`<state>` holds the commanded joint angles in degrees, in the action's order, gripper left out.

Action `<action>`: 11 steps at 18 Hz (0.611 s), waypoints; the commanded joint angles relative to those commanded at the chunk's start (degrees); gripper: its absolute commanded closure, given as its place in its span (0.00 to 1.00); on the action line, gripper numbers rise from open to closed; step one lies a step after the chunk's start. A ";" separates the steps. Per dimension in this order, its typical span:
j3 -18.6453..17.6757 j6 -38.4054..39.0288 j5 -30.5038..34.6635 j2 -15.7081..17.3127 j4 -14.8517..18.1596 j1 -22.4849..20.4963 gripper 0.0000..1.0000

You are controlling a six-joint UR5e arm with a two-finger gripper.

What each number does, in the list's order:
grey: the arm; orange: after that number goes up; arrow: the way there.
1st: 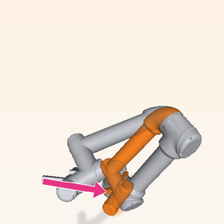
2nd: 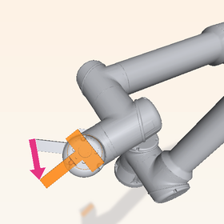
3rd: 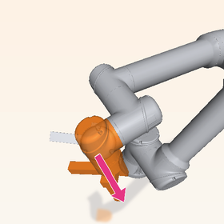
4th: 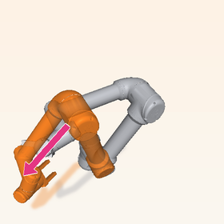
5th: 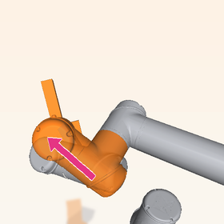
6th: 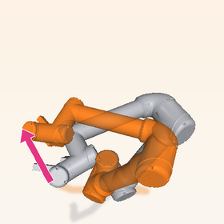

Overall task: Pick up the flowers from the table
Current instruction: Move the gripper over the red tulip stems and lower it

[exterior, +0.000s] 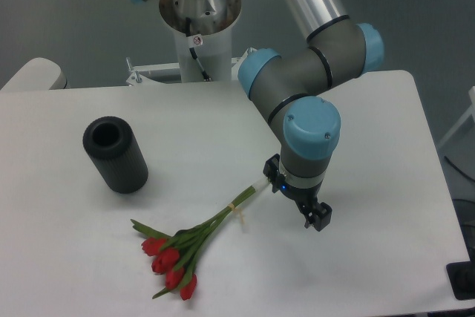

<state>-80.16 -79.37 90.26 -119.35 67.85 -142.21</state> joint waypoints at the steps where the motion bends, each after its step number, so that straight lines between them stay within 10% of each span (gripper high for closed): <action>1: 0.00 0.09 0.00 0.00 0.00 0.17 0.00; 11: -3.59 5.35 -1.76 0.26 -0.44 2.10 0.00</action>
<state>-83.75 -74.02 88.51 -119.09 67.41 -140.10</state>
